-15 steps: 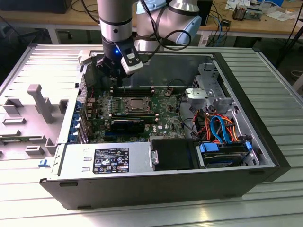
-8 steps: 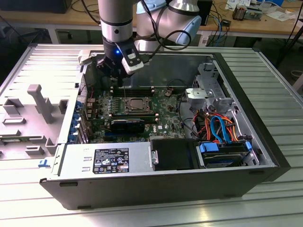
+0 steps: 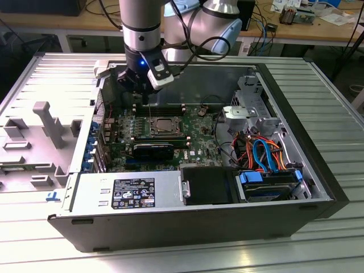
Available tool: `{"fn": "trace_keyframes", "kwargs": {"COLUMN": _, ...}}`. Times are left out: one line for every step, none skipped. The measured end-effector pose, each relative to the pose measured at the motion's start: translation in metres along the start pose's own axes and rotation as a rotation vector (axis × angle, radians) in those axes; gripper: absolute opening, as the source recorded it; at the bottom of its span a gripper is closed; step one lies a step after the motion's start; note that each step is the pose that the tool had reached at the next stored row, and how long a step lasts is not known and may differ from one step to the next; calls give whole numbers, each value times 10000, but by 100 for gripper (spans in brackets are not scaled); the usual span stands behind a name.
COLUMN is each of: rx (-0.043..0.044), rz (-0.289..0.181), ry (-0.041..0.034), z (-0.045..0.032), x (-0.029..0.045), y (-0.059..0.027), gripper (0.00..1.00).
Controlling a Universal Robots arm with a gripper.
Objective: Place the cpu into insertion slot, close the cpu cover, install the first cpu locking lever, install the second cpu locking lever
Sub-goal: 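Install the first cpu locking lever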
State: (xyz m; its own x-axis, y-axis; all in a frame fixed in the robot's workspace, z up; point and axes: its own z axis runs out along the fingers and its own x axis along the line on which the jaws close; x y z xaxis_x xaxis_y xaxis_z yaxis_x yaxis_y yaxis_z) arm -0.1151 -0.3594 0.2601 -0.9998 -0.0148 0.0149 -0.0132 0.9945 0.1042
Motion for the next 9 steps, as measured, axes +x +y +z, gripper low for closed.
{"fn": "trace_keyframes", "kwargs": {"rx": 0, "rz": 0, "ry": -1, "z": 0, "x": -3, "y": 0, "gripper": 11}}
{"fn": "trace_keyframes", "kwargs": {"rx": -1, "rz": 1, "ry": -1, "z": 1, "x": -6, "y": 0, "gripper": 11}}
{"fn": "trace_keyframes", "kwargs": {"rx": -1, "rz": 0, "ry": -1, "z": 1, "x": -10, "y": 0, "gripper": 11}}
{"fn": "trace_keyframes", "kwargs": {"rx": -1, "rz": 0, "ry": -1, "z": 1, "x": -15, "y": 0, "gripper": 11}}
{"fn": "trace_keyframes", "kwargs": {"rx": -1, "rz": -1, "ry": -1, "z": 2, "x": -19, "y": 0, "gripper": 11}}
{"fn": "trace_keyframes", "kwargs": {"rx": -2, "rz": 0, "ry": -1, "z": 2, "x": -22, "y": 0, "gripper": 11}}
{"fn": "trace_keyframes", "kwargs": {"rx": -1, "rz": 0, "ry": -1, "z": 3, "x": -24, "y": -1, "gripper": 11}}
{"fn": "trace_keyframes", "kwargs": {"rx": -1, "rz": 0, "ry": -1, "z": 3, "x": -27, "y": -1, "gripper": 11}}
{"fn": "trace_keyframes", "kwargs": {"rx": -1, "rz": 1, "ry": -1, "z": 5, "x": -30, "y": -1, "gripper": 11}}
